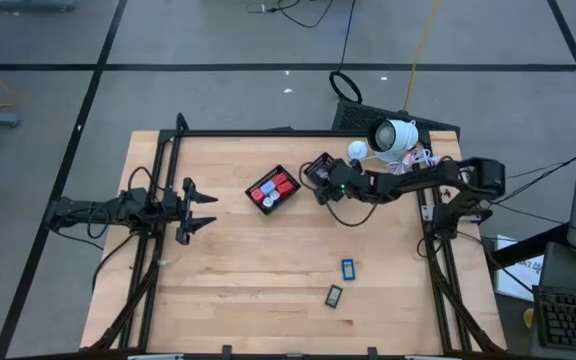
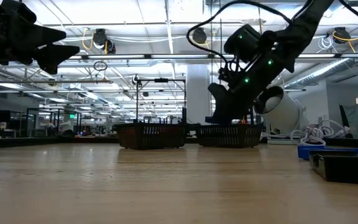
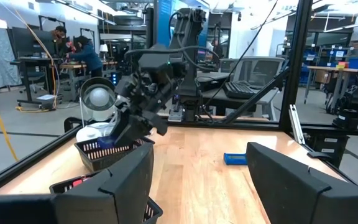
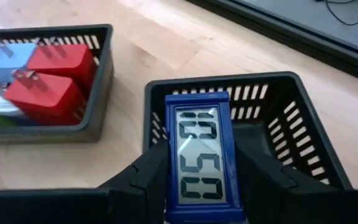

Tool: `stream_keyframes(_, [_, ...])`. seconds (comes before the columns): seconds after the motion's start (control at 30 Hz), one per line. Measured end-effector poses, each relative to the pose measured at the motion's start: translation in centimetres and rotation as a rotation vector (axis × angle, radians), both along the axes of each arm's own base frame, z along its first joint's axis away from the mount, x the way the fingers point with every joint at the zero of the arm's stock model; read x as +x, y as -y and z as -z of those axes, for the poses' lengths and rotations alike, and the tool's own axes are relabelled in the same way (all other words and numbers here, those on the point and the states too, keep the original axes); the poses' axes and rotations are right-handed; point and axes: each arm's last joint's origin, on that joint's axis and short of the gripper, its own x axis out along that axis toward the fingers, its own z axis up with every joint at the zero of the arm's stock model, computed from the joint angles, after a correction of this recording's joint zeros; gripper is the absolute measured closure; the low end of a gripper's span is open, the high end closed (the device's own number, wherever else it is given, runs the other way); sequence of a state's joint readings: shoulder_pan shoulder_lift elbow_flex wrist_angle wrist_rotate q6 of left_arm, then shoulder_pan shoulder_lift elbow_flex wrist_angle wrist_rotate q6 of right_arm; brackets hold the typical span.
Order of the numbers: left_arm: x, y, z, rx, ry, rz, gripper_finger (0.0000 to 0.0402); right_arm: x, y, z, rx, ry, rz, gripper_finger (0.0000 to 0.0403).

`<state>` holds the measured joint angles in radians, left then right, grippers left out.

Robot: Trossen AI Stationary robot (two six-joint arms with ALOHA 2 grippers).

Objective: Pick & Place Office items
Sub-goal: Put the violet digital timer into the right black bin, then put the blue digital timer into the right black bin

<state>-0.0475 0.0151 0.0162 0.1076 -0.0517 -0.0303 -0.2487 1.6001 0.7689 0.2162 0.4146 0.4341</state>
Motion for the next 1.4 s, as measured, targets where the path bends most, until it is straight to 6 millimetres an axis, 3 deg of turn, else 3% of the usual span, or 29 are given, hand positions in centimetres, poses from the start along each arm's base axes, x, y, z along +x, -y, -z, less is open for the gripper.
stream_keyframes(0.37, [0.0, 0.0, 0.0, 0.000, 0.000, 0.000, 0.0119, 0.0, 0.2, 0.5, 0.004, -0.022, 0.006, 0.0225])
stream_keyframes(0.6, [0.0, 0.0, 0.0, 0.000, 0.000, 0.000, 0.0124, 0.1, 0.2, 0.4, -0.001, -0.011, 0.005, 0.0230])
stream_keyframes(0.8, [0.0, 0.0, 0.0, 0.000, 0.000, 0.000, 0.0135, 0.7, 0.4, -0.4, -0.019, 0.095, -0.003, 0.0231])
stream_keyframes(0.93, [0.0, 0.0, 0.0, 0.000, 0.000, 0.000, 0.0143, 1.6, 0.0, -1.3, 0.061, 0.250, -0.172, 0.0231])
stream_keyframes(1.13, [0.0, 0.0, 0.0, 0.000, 0.000, 0.000, 0.0147, 3.2, -3.4, -3.7, 0.102, 0.511, -0.566, 0.0232])
stream_keyframes(1.4, [0.0, 0.0, 0.0, 0.000, 0.000, 0.000, 0.0129, 3.7, -11.4, -5.1, 0.020, 0.614, -0.852, 0.0228])
